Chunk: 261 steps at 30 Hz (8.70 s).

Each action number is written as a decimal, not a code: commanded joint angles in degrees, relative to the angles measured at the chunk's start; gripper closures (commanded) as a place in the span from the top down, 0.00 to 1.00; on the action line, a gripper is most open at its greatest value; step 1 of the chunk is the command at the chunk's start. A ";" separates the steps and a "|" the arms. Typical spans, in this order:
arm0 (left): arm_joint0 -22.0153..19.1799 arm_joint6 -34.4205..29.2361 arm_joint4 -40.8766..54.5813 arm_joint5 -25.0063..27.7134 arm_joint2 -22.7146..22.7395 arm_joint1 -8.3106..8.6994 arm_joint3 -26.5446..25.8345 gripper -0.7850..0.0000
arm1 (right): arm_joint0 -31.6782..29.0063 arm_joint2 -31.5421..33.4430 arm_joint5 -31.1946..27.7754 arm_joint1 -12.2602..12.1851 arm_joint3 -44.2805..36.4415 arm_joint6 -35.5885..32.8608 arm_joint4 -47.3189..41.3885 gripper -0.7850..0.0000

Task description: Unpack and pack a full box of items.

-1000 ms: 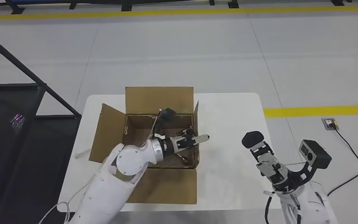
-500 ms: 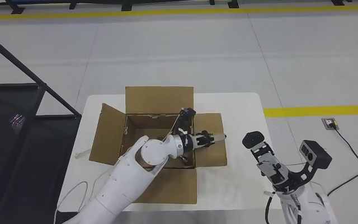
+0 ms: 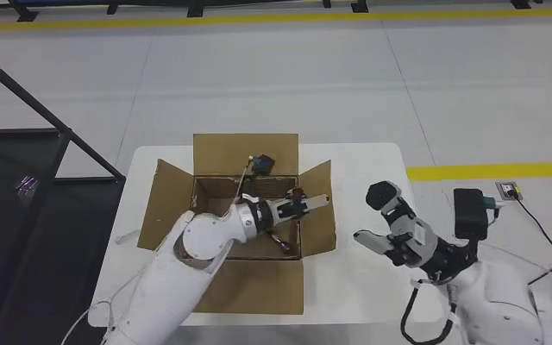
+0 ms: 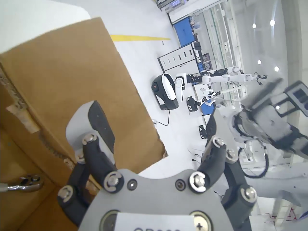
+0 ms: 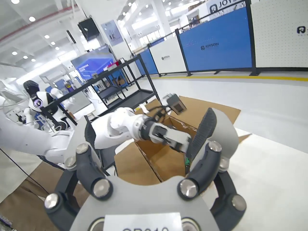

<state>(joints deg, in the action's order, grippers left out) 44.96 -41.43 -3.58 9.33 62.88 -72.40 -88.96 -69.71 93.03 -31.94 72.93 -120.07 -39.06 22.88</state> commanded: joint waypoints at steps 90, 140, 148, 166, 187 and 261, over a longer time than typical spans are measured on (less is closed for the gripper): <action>47.62 -0.16 18.84 12.70 55.36 7.45 -16.02 1.00 | 62.79 -74.89 28.61 39.38 109.96 -12.95 17.64 0.43; 47.58 -0.80 19.11 12.04 54.62 8.65 -16.30 1.00 | 61.71 -73.28 30.63 39.24 111.42 -9.69 19.88 1.00; 47.98 -0.19 19.05 12.03 54.61 8.82 -16.52 1.00 | 60.82 -73.02 30.68 38.68 110.45 -7.78 21.30 1.00; 48.19 0.60 18.26 11.33 53.90 9.23 -16.68 1.00 | 59.07 -71.10 30.56 37.58 109.70 -6.09 21.97 0.40; 48.24 0.55 19.13 11.84 53.64 9.69 -16.40 1.00 | 61.09 -68.18 26.58 35.96 103.30 -5.66 22.75 0.00; 45.40 0.07 23.40 13.10 51.59 11.29 -14.39 1.00 | 42.54 -6.98 36.98 9.89 72.53 -26.51 59.17 0.00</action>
<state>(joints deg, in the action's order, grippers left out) 90.36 -41.36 19.82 22.43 114.47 -61.11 -103.36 -27.65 86.14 4.75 82.83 -48.83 -66.03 82.08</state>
